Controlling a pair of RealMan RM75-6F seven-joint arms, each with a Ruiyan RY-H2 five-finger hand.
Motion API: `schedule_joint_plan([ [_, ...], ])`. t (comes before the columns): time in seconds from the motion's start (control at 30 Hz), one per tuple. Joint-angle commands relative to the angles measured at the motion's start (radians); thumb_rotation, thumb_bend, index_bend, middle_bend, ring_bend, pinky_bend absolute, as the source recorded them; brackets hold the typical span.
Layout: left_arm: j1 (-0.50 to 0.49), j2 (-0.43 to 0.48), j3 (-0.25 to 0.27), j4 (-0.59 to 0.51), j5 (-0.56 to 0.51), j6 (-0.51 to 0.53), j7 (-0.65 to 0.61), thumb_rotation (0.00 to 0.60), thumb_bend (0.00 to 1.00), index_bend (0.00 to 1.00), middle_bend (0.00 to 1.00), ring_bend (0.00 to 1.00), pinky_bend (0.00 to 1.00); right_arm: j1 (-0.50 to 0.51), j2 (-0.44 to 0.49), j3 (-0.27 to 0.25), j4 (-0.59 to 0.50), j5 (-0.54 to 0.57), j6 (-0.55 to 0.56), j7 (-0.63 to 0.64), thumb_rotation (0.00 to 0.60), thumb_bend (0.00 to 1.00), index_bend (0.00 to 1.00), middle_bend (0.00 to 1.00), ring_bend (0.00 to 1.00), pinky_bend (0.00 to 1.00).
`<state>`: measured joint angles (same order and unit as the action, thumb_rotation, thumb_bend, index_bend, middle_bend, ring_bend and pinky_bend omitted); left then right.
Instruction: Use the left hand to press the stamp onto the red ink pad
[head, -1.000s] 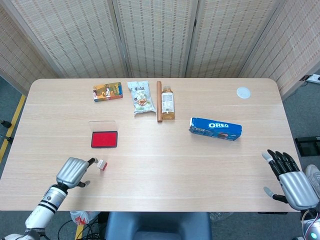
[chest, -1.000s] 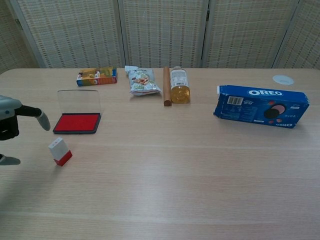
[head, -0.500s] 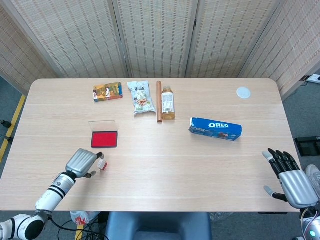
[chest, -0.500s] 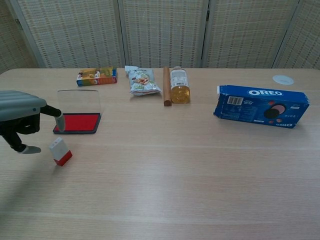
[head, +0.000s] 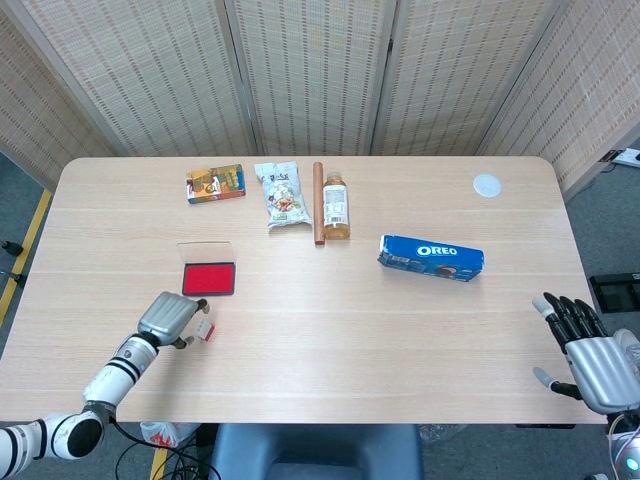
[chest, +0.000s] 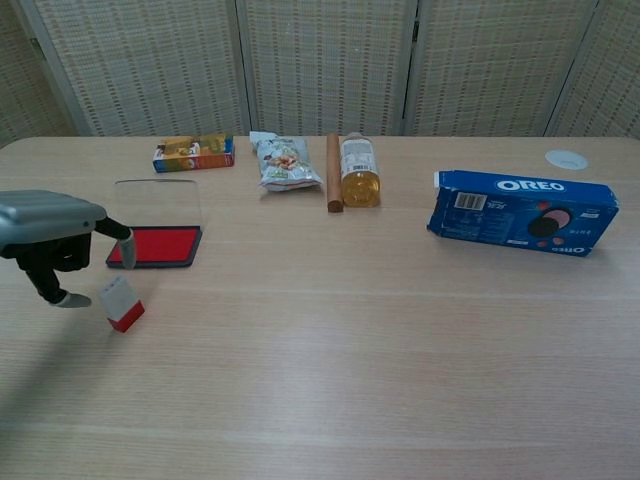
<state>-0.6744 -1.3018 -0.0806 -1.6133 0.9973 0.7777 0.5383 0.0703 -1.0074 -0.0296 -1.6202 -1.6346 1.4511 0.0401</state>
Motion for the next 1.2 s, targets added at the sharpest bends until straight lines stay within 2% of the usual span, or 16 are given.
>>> schedule_joint_plan([
  [0.03, -0.007, 0.002, 0.015, -0.011, -0.023, 0.018, 0.01, 0.6, 0.31, 0.36, 1.0, 0.93, 0.92, 0.003, 0.0, -0.002, 0.002, -0.003, -0.005, 0.003, 0.6, 0.21, 0.0, 0.0, 0.0, 0.0],
  [0.43, -0.034, -0.054, 0.035, 0.032, -0.081, 0.034, -0.003, 0.6, 0.31, 0.37, 1.0, 0.92, 0.92, -0.002, 0.006, -0.011, 0.012, -0.027, 0.016, 0.02, 0.6, 0.21, 0.0, 0.0, 0.0, 0.0],
  [1.0, -0.063, -0.075, 0.06, 0.041, -0.111, 0.049, -0.002, 0.6, 0.31, 0.41, 1.0, 0.92, 0.92, -0.009, 0.007, -0.01, 0.018, -0.031, 0.037, 0.028, 0.6, 0.21, 0.0, 0.0, 0.0, 0.0],
  [1.2, -0.072, -0.087, 0.064, 0.057, -0.11, 0.046, -0.012, 0.6, 0.31, 0.47, 1.0, 0.92, 0.92, -0.013, 0.006, -0.011, 0.021, -0.036, 0.047, 0.03, 0.6, 0.21, 0.0, 0.0, 0.0, 0.0],
])
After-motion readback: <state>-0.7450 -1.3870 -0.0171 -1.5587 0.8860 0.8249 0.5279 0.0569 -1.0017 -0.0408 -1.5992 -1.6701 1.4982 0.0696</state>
